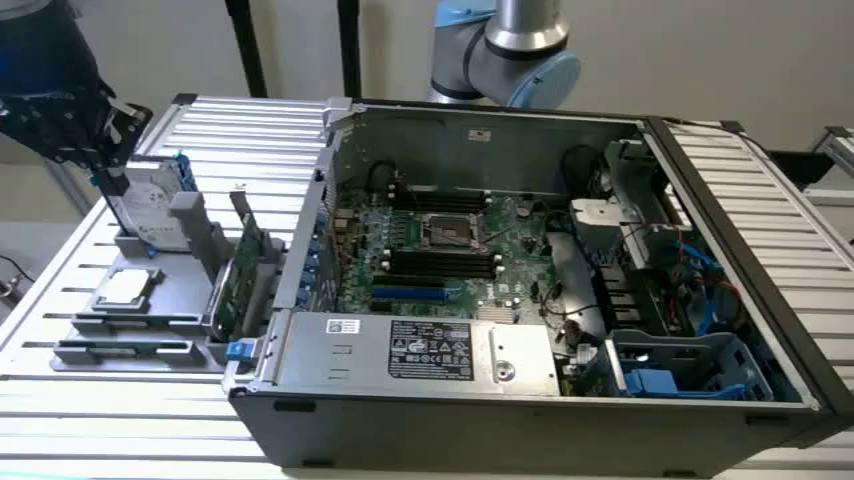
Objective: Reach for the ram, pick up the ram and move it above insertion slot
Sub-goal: 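Reach for the ram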
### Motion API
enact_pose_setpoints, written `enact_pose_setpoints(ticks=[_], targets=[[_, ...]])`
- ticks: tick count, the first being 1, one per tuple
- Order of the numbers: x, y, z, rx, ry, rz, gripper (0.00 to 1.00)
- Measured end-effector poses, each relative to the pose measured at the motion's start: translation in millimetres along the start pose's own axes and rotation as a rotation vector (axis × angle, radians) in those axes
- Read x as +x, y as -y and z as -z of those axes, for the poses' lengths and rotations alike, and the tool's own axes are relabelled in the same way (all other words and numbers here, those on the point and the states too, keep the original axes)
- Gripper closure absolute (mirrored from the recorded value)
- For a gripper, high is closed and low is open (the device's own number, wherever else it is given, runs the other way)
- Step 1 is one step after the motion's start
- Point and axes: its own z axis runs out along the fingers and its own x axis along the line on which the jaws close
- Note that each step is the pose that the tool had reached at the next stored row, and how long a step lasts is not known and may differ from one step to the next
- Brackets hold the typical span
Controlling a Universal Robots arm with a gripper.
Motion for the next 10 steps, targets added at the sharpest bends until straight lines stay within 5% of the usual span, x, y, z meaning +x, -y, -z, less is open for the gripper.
enact_pose_setpoints(ticks=[10], targets=[[0.0,0.0,0.0,0.0,0.0,0.0,0.89]])
